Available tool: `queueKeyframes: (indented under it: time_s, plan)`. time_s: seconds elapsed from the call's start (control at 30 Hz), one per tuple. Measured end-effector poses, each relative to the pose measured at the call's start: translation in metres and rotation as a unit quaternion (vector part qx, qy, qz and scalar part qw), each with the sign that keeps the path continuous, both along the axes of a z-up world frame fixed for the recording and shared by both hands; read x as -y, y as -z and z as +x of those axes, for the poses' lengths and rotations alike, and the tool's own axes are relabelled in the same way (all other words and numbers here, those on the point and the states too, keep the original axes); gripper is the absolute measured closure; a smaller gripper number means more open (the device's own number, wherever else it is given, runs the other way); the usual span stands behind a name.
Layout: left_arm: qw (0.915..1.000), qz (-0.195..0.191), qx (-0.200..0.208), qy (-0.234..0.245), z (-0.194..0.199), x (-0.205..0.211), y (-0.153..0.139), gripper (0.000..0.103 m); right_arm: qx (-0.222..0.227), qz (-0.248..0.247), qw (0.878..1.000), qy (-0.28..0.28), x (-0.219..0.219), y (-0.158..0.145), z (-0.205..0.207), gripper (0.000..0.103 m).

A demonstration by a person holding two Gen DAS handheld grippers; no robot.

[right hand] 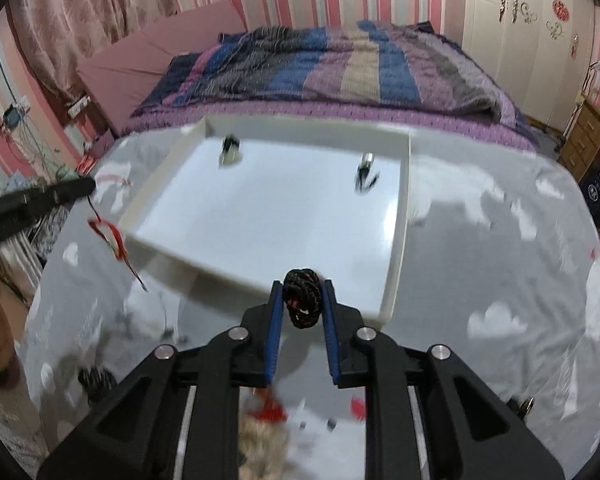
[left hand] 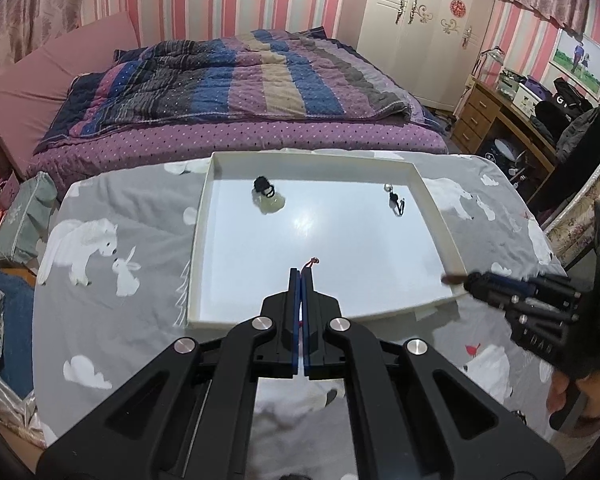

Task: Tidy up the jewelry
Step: 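Carry the red bracelet with the left tool while the right tool carries the brown bead pendant to the tray, then lower and open the left tool in the tray while the right tool releases the brown pendant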

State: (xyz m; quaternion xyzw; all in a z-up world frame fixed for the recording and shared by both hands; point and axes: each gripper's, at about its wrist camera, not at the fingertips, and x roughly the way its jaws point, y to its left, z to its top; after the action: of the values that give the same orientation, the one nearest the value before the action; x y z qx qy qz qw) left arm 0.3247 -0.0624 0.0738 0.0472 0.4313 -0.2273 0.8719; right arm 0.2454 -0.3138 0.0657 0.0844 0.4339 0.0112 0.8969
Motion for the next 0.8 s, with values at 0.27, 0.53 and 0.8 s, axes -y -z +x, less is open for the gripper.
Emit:
queueKeyframes:
  time_s: [0.27, 0.53, 0.8]
  plan:
    - [0.9998, 0.011, -0.015, 0.006, 0.051, 0.039, 0.021, 0.103, 0.01, 0.009, 1.0, 0.016, 0.012, 0.0, 0.077, 0.084]
    - [0.9997, -0.008, -0.019, -0.012, 0.129, 0.072, 0.028, 0.103, 0.027, 0.003, 0.999, 0.033, 0.025, 0.009, 0.151, 0.084]
    - [0.9969, -0.01, -0.073, -0.029, 0.179, 0.087, 0.077, 0.103, 0.003, 0.008, 0.999, 0.042, 0.04, 0.045, 0.191, 0.084]
